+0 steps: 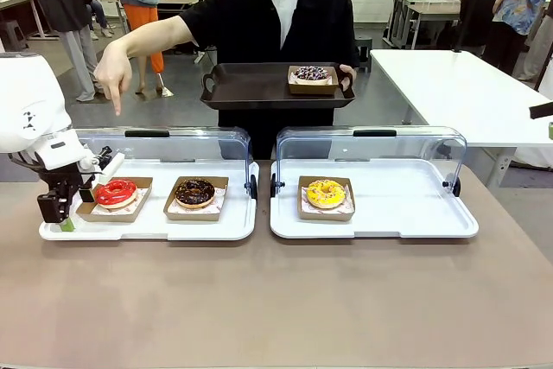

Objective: Provide the desired donut to the person.
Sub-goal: Pick up and lift the Paper togo box containing the Donut pointed at by the person.

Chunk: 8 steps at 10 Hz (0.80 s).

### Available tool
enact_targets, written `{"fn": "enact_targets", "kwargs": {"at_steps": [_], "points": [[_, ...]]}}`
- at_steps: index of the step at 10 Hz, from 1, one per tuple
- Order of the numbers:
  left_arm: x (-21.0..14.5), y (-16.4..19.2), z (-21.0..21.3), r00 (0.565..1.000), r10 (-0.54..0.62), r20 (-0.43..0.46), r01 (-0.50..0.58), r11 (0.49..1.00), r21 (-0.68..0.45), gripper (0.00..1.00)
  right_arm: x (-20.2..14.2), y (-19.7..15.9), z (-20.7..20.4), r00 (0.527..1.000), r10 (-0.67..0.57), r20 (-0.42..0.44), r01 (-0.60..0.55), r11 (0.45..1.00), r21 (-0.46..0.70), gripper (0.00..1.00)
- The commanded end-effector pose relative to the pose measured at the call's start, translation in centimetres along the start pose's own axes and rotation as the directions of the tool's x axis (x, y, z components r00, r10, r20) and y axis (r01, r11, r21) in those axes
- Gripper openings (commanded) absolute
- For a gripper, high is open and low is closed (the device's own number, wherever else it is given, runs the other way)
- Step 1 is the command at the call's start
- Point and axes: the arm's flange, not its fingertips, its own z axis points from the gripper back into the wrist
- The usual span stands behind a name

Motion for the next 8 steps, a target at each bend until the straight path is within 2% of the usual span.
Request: {"fn": "enact_targets", "kwargs": {"at_steps": [1,3,4,5,8], "points": [[-0.41,0.54,-0.49,1.0,0.009,0.017,-0.008,1.0,-0.017,1.0,-0.1,0.03,-0.03,1.0,-0.002,0.002,0.002,1.0,0.0,1.0],[-0.54,0.72,-0.62,0.999,0.013,0.029,-0.013,1.0,-0.007,1.0,-0.1,0.03,-0.03,1.0,-0.002,0.002,0.002,1.0,0.0,1.0],[-0.62,0.8,-0.61,0.999,0.014,0.039,-0.014,1.0,0.003,0.95,-0.1,0.03,-0.03,1.0,-0.002,0.002,0.002,1.0,0.0,1.0],[-0.69,0.86,-0.58,0.999,0.014,0.047,-0.015,1.0,0.011,0.89,-0.1,0.03,-0.03,1.0,-0.002,0.002,0.002,1.0,0.0,1.0],[-0.76,1.03,-0.69,0.999,0.013,0.053,-0.013,1.0,0.003,0.57,-0.1,0.03,-0.03,1.0,-0.002,0.002,0.002,1.0,0.0,1.0]]}}
